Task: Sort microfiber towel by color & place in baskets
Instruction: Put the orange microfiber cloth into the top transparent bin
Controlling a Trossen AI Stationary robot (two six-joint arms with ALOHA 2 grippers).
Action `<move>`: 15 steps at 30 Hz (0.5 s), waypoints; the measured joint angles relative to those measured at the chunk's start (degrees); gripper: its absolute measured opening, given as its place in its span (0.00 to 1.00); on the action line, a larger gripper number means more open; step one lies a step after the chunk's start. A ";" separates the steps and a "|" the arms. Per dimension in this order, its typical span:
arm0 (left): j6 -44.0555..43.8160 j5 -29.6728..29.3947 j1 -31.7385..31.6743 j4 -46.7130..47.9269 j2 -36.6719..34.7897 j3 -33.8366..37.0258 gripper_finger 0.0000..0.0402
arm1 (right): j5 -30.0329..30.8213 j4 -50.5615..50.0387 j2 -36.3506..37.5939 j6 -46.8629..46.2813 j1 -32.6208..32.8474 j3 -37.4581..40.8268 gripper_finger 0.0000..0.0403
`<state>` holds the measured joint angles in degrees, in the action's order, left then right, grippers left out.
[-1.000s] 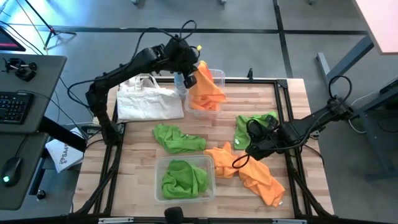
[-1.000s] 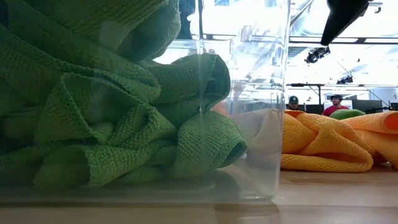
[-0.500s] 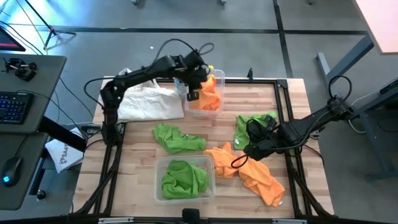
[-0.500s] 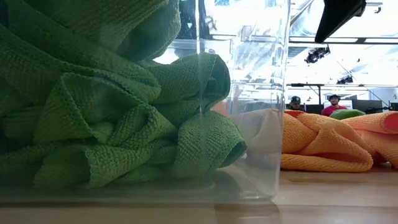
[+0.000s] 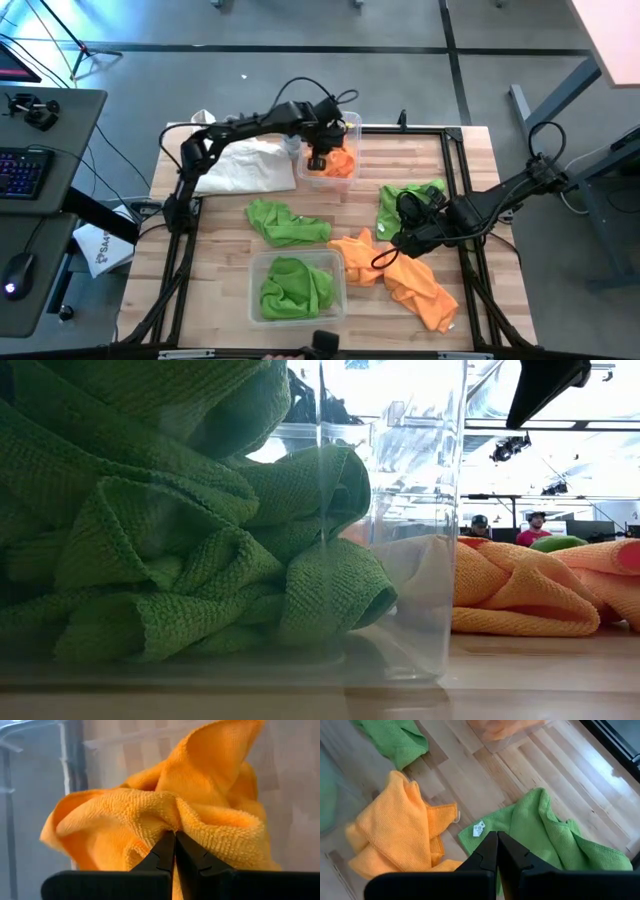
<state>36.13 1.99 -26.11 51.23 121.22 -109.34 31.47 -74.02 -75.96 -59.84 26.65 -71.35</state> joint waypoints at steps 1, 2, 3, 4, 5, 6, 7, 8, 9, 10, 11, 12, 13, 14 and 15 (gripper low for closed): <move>-0.01 -0.11 0.05 -0.38 0.44 0.00 0.00 | 0.04 -0.04 0.00 -0.22 0.00 0.00 0.00; -0.07 -0.19 0.09 -0.83 0.93 0.00 0.00 | 0.04 -0.04 0.00 -0.32 0.00 0.00 0.00; -0.44 -0.34 0.19 -1.68 1.37 0.00 0.00 | 0.04 -0.04 0.00 -0.32 0.00 0.00 0.00; -1.07 -0.70 0.33 -2.45 1.73 -0.01 0.00 | 0.05 -0.03 0.00 -0.32 0.00 0.02 0.00; -1.26 -1.43 0.40 -2.62 1.91 -0.02 0.00 | 0.08 -0.04 -0.02 -0.36 0.00 0.02 0.00; -1.33 -2.55 0.57 -2.57 2.02 0.00 0.00 | 0.12 -0.03 -0.01 -0.55 0.00 0.02 0.00; -1.33 -3.81 0.78 -2.77 2.04 0.00 0.00 | 0.16 -0.06 -0.01 -0.70 0.00 0.02 0.00; -1.31 -5.21 0.98 -3.32 2.02 0.00 0.00 | 0.18 -0.07 0.00 -0.89 0.00 0.02 0.00; -1.06 -6.45 1.18 -3.90 1.94 -0.02 0.00 | 0.25 -0.12 -0.02 -1.24 0.00 0.02 0.00; -0.64 -7.34 1.36 -4.25 1.91 -0.02 0.00 | 0.30 -0.23 -0.02 -1.49 0.00 0.02 0.00; 0.12 -7.84 1.47 -4.29 1.82 -0.02 0.01 | 0.30 -0.32 -0.02 -1.61 0.00 0.02 0.00; 0.84 -8.34 1.58 -4.30 1.79 -0.02 0.01 | 0.32 -0.30 0.00 -1.66 0.00 0.02 0.00; 1.37 -8.96 1.83 -4.36 1.75 -0.02 0.03 | 0.36 -0.32 -0.02 -1.66 0.00 0.02 0.00; 1.51 -9.76 2.01 -4.44 1.73 -0.02 0.05 | 0.39 -0.32 -0.02 -1.66 0.00 0.02 0.00; 1.46 -10.32 2.30 -4.34 1.57 -0.02 0.07 | 0.45 -0.32 -0.02 -1.66 0.00 0.02 0.00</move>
<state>37.60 -8.34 -23.81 46.89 122.80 -109.36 31.92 -74.35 -75.99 -61.49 26.65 -71.33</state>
